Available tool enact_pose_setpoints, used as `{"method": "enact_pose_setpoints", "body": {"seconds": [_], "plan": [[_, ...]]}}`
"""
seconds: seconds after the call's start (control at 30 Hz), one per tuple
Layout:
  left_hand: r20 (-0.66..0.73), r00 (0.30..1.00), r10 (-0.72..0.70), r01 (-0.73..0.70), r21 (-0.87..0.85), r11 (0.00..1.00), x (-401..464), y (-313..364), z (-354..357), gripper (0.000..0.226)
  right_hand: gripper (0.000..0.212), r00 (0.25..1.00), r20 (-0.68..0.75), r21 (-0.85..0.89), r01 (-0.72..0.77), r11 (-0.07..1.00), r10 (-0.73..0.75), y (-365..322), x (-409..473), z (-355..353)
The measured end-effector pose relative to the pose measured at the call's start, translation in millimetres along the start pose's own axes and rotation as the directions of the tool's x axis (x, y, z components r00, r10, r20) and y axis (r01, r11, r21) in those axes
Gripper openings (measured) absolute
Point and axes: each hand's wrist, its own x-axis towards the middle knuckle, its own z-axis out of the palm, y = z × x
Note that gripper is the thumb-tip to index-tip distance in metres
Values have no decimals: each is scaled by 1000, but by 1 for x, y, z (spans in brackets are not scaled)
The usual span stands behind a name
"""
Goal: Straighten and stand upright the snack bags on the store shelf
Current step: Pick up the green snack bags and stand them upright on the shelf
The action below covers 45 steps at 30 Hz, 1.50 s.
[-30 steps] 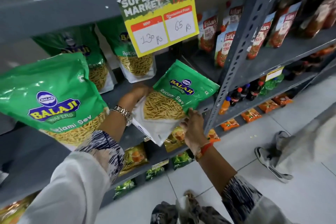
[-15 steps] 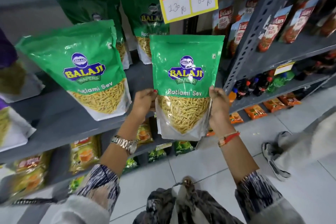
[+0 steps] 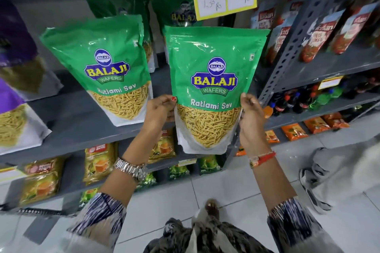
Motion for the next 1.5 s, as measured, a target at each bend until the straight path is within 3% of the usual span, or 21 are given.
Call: {"method": "enact_pose_setpoints", "body": {"seconds": [0.2, 0.33, 0.47, 0.77, 0.93, 1.0, 1.23, 1.4, 1.5], "plan": [[-127, 991, 29, -40, -80, 996, 39, 22, 15, 25, 11, 992, 95, -91, 92, 992, -83, -14, 54, 35], [-216, 976, 32, -64, -142, 988, 68, 30, 22, 14, 9, 991, 120, -25, 63, 998, -59, -14, 87, 54], [-288, 958, -1, -53, -180, 982, 87, 26, 27, 27, 10, 983, 166, 40, 70, 997, -76, -12, 111, 68], [-147, 978, 151, -165, -86, 983, 98, 3, 28, 28, 18, 964, 265, -108, 41, 993, -11, -5, 128, 57], [74, 996, -48, 53, -70, 996, 101, -6, 37, 30, 53, 923, 346, -301, -62, 952, 170, 10, 126, 49], [78, 992, -97, 101, -43, 994, 101, -11, 38, 31, 56, 932, 326, -303, -58, 951, 161, 14, 124, 48], [85, 996, -42, 44, -26, 999, 94, -16, 37, 23, 50, 944, 316, -244, -10, 970, 89, 21, 117, 42], [93, 995, -20, 27, -68, 997, 88, -15, 40, 41, 56, 955, 286, -260, -1, 966, 78, 21, 112, 42], [14, 1000, 26, -26, -25, 999, 73, -26, 39, 54, 46, 988, 149, -188, 71, 980, -43, 21, 96, 42]]}}
